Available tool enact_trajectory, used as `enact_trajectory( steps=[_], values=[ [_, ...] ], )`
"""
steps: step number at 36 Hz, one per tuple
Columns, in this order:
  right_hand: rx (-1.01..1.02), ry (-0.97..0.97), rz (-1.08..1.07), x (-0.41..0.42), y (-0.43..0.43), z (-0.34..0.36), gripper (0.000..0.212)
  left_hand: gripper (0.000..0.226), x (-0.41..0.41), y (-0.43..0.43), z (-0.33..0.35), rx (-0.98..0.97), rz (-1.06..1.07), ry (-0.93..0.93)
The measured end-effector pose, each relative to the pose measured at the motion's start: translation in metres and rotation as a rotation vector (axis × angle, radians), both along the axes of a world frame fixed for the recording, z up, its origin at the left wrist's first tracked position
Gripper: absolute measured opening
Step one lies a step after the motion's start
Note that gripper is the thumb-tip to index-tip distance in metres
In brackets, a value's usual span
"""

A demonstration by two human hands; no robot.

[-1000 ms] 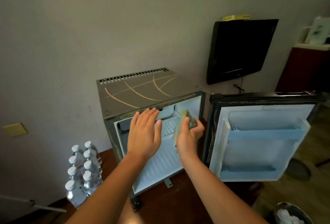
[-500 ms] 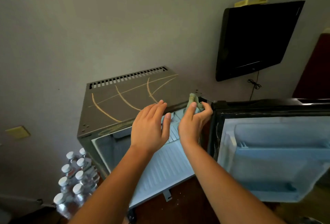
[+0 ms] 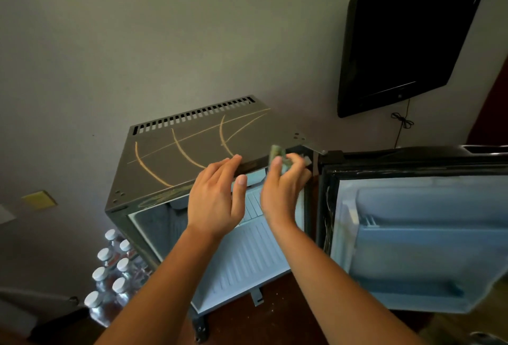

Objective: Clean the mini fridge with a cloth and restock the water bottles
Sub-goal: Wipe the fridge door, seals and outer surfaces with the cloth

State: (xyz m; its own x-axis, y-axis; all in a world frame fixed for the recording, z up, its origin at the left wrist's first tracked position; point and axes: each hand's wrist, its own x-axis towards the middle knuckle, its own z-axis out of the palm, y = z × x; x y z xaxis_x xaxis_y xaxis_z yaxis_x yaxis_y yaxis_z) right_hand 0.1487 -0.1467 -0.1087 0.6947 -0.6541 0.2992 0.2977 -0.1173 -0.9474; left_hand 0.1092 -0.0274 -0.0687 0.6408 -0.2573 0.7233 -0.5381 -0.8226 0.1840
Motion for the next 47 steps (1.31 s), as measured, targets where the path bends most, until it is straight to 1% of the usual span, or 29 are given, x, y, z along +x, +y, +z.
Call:
enact_trajectory(
  steps=[2,3,5,7,10,12,14,19,22,24,27,28,32,34,36,39,44,47],
  values=[
    [0.124,0.020,-0.078,0.007,-0.009,0.009,0.017,0.053,-0.001,-0.001,0.000,-0.018,0.003,0.016],
    [0.146,0.013,-0.099,0.009,-0.010,0.012,0.016,0.054,-0.001,-0.002,0.001,-0.026,0.007,0.023],
    [0.157,0.003,-0.083,0.008,-0.004,0.012,0.019,0.055,-0.001,-0.004,0.001,-0.039,0.014,0.042],
    [0.103,-0.007,-0.015,0.002,0.011,0.005,0.021,0.056,-0.002,-0.004,0.002,-0.035,0.017,0.063],
    [-0.073,-0.032,0.092,-0.010,0.030,-0.008,0.019,0.059,-0.002,-0.003,0.003,-0.031,0.009,0.098],
    [-0.139,-0.040,0.123,-0.015,0.034,-0.012,0.022,0.060,-0.002,-0.002,0.004,-0.030,0.000,0.115],
    [-0.118,-0.035,0.117,-0.012,0.028,-0.009,0.019,0.060,-0.002,-0.001,0.005,-0.016,-0.002,0.116],
    [0.067,0.021,-0.032,0.006,-0.002,0.004,0.021,0.065,-0.002,-0.001,0.004,-0.022,0.007,0.116],
    [0.056,0.006,-0.024,0.004,0.007,0.003,0.021,0.078,-0.004,0.000,0.006,-0.032,-0.027,0.127],
    [-0.005,-0.028,0.046,-0.005,0.027,-0.003,0.020,0.082,-0.005,0.004,0.009,-0.003,-0.045,0.146],
    [-0.124,-0.077,0.197,-0.022,0.057,-0.012,0.030,0.073,-0.008,0.015,0.017,0.050,-0.064,0.185],
    [-0.129,-0.079,0.213,-0.024,0.062,-0.013,0.030,0.071,-0.010,0.021,0.019,0.072,-0.069,0.172],
    [-0.067,-0.040,0.174,-0.020,0.056,-0.007,0.014,0.069,-0.024,0.062,0.015,0.166,-0.058,0.031],
    [-0.036,-0.019,0.106,-0.015,0.044,-0.006,0.011,0.064,-0.031,0.088,0.009,0.160,0.009,-0.016],
    [-0.015,0.006,0.052,-0.011,0.039,-0.004,0.014,0.059,-0.036,0.112,0.003,0.145,0.085,-0.046],
    [-0.042,0.007,0.036,-0.016,0.054,-0.002,0.017,0.055,-0.040,0.141,-0.005,0.147,0.149,-0.087],
    [-0.135,-0.019,0.139,-0.037,0.116,-0.009,0.020,0.056,-0.039,0.170,-0.012,0.112,0.165,-0.067],
    [-0.132,-0.006,0.127,-0.040,0.125,-0.008,0.020,0.055,-0.033,0.181,-0.015,0.077,0.104,-0.064]
  ],
)
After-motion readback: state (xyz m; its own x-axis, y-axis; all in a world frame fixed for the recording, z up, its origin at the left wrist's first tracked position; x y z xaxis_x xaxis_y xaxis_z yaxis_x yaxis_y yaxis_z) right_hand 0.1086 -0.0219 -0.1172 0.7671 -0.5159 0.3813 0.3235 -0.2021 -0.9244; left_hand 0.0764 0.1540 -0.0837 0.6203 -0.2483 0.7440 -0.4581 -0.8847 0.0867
